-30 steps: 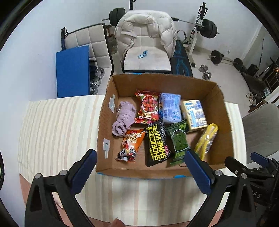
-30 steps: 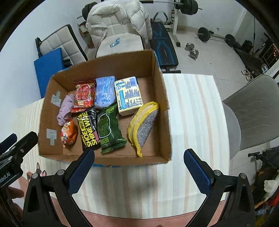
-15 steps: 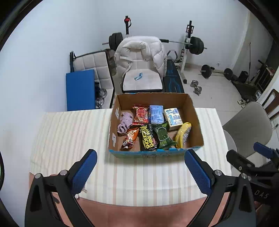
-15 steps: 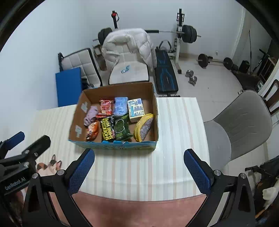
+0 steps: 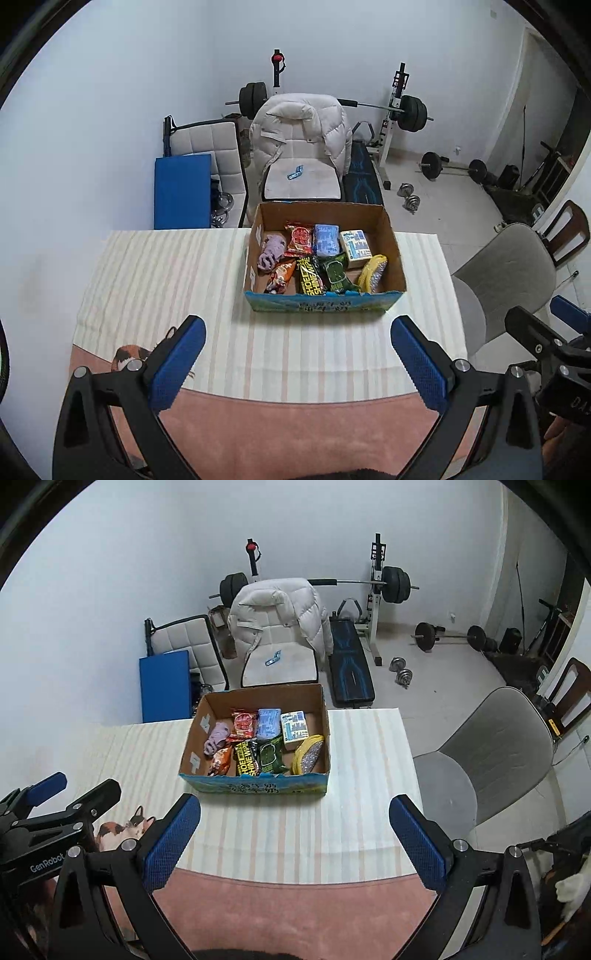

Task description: Organize soft objects

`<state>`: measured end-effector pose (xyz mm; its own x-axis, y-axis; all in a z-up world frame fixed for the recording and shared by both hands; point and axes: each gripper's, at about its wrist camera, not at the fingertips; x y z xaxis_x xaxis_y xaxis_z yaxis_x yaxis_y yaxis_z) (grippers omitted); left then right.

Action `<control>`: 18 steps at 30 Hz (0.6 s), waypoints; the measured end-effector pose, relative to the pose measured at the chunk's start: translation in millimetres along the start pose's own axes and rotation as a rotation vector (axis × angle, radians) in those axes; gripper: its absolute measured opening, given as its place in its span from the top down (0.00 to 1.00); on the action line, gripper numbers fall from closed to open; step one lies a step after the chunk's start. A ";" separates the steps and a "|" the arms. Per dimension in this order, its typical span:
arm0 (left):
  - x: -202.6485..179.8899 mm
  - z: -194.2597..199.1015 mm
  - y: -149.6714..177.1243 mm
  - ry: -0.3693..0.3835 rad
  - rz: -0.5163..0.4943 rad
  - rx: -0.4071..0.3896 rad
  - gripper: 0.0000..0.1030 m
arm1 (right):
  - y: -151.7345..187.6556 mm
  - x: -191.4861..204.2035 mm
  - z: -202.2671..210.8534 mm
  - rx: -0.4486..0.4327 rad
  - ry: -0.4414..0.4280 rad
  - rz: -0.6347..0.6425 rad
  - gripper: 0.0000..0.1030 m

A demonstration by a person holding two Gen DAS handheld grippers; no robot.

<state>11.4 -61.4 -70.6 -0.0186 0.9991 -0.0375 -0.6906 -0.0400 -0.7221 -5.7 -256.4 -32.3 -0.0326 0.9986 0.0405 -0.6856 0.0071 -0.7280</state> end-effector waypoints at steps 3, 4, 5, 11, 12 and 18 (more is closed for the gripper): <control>0.4 10.4 4.2 -0.001 -0.008 -0.003 0.00 | 3.3 3.1 12.7 -0.001 -0.001 0.015 0.00; 0.0 12.3 5.2 0.000 -0.010 -0.001 0.00 | 4.0 4.5 15.1 0.002 -0.003 0.020 0.00; -0.1 14.1 5.9 0.004 -0.010 -0.001 0.00 | 5.4 5.5 18.9 0.003 -0.004 0.023 0.00; 1.4 18.4 9.7 0.015 0.005 -0.006 0.00 | 6.5 4.6 27.2 -0.016 0.019 0.021 0.00; 2.6 18.6 9.3 0.020 0.014 -0.009 0.00 | 5.5 3.4 27.4 -0.025 0.026 0.016 0.00; 5.5 16.9 6.1 0.038 0.037 -0.044 0.00 | -3.0 -0.9 19.0 -0.050 0.059 -0.001 0.00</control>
<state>-5.1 -56.0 -63.5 -0.0155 0.9957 -0.0910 -0.6579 -0.0787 -0.7490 -17.5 -258.4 -17.1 0.0115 0.9999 0.0018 -0.6480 0.0088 -0.7616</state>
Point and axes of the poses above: each gripper's, at about its wrist camera, not at the fingertips, and z roughly against the way its jaws point, x to its left, y to its underside, and after that the axes turned 8 degrees about -x, right-handed
